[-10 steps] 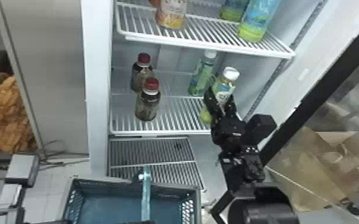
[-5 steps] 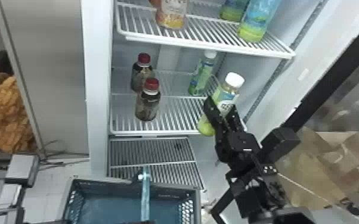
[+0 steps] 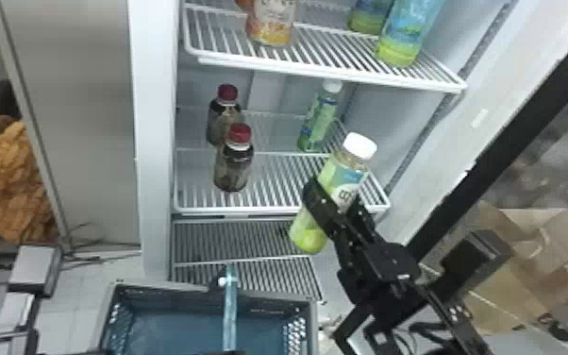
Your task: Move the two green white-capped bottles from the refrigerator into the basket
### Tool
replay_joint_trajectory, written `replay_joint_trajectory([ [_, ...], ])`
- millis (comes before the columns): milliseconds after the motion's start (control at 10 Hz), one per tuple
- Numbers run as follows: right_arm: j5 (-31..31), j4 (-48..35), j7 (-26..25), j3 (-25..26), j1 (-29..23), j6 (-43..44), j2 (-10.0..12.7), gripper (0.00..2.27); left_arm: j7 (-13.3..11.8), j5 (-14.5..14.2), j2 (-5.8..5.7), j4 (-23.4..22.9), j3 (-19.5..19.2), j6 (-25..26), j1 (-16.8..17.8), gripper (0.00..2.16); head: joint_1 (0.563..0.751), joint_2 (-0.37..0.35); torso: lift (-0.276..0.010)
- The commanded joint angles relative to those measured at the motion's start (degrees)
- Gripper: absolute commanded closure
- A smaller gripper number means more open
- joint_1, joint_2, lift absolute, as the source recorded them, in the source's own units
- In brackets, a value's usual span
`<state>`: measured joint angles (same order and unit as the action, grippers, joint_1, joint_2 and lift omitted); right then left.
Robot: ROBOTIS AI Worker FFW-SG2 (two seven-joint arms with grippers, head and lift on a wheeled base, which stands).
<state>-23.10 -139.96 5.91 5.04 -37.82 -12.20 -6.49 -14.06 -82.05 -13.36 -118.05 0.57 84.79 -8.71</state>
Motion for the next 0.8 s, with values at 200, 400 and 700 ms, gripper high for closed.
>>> replay_joint_trajectory([
  [200, -3.9, -6.4, 0.9, 0.0, -9.4, -6.4, 1.4, 0.89, 0.0, -0.1, 0.0, 0.0, 0.0, 0.0, -0.1, 1.16, 0.695, -0.35, -0.263],
  [400, -5.2, -9.4, 2.3, 0.0, -12.8, -11.0, 2.0, 0.89, 0.0, 0.0, 0.0, 0.0, 0.0, 0.0, -0.3, 1.16, 0.695, -0.35, -0.263],
  [700, -7.4, -14.1, 3.4, 0.2, -17.4, -18.7, 1.4, 0.89, 0.0, 0.4, -0.09, 0.0, 0.0, 0.3, -0.4, 1.16, 0.695, -0.35, -0.263],
])
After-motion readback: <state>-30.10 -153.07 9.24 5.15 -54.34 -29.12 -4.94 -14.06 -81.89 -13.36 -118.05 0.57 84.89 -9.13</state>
